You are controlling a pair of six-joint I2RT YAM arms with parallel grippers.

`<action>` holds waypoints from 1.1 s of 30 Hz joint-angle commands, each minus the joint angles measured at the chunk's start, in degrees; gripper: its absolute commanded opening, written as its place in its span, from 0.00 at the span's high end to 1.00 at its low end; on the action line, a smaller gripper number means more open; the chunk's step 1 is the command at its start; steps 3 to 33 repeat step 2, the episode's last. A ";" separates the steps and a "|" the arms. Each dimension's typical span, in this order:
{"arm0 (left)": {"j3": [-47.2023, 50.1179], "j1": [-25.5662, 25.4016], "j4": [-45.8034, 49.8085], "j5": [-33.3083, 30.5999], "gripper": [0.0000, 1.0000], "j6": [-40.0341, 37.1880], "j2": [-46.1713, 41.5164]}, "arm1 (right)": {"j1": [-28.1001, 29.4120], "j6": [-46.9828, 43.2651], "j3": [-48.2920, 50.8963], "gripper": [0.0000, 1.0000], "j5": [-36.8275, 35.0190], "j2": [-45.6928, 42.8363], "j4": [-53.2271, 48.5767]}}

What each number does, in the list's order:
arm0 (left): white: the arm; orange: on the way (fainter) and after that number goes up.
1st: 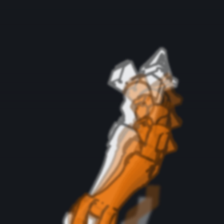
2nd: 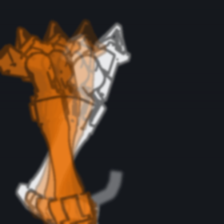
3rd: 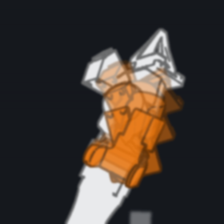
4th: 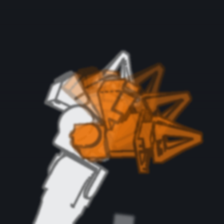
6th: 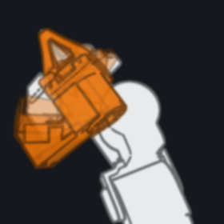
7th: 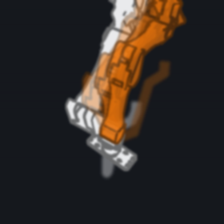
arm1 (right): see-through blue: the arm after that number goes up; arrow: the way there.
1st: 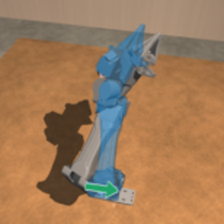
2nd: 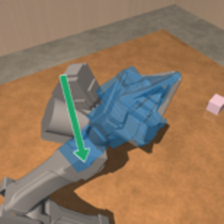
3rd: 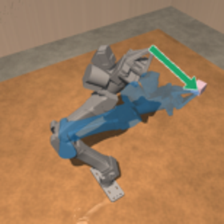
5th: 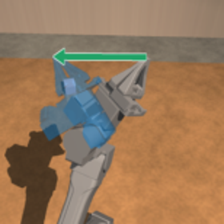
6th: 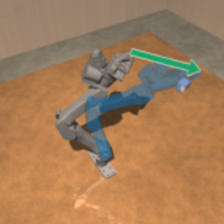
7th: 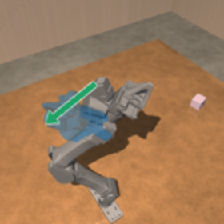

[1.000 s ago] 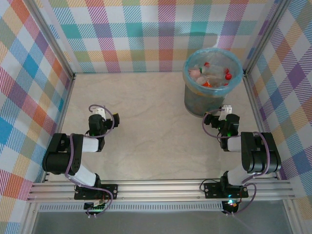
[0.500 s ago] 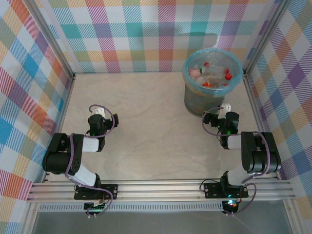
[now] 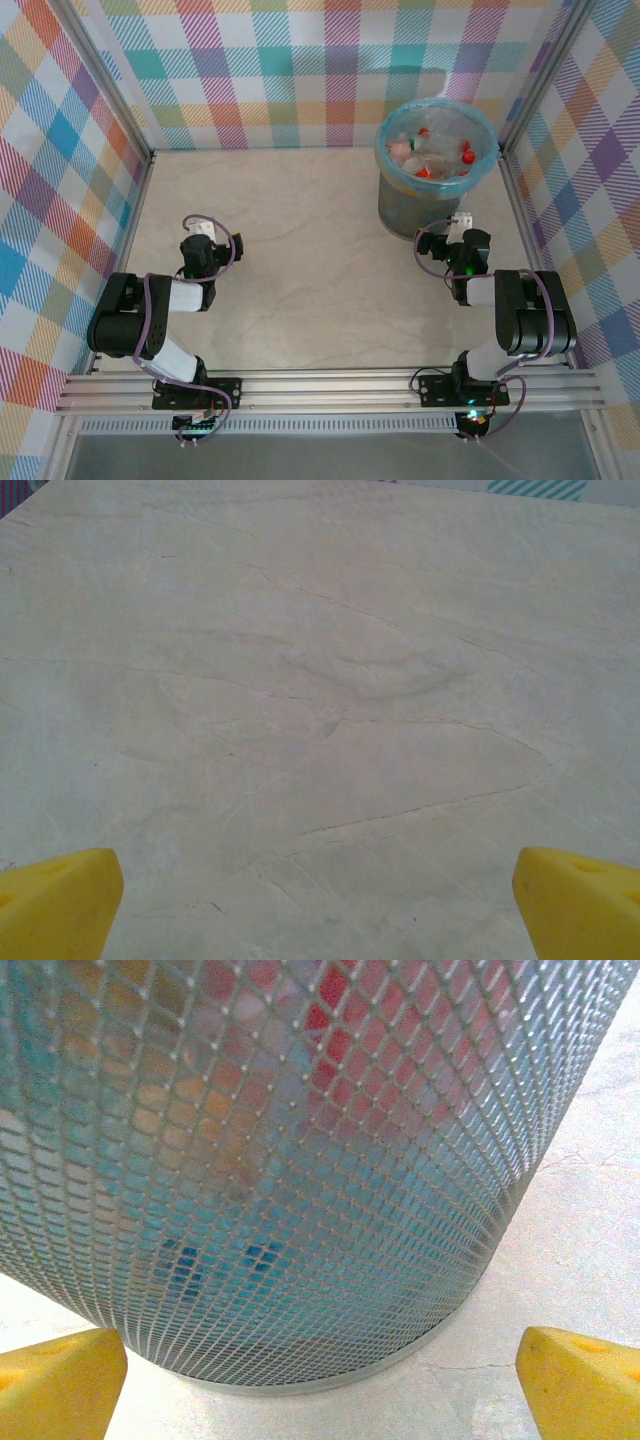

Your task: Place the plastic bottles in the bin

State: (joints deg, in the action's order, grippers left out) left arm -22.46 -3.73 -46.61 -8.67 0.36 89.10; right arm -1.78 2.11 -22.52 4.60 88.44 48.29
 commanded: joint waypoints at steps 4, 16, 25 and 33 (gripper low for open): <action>-1.40 -0.59 0.08 -0.61 0.00 -0.91 0.38 | 0.31 -0.96 -0.86 0.00 1.11 -0.47 -0.30; -1.40 -0.59 0.08 -0.61 0.00 -0.91 0.38 | 0.31 -0.96 -0.86 0.00 1.11 -0.47 -0.30; -1.40 -0.59 0.08 -0.61 0.00 -0.91 0.38 | 0.31 -0.96 -0.86 0.00 1.11 -0.47 -0.30; -1.40 -0.59 0.08 -0.61 0.00 -0.91 0.38 | 0.31 -0.96 -0.86 0.00 1.11 -0.47 -0.30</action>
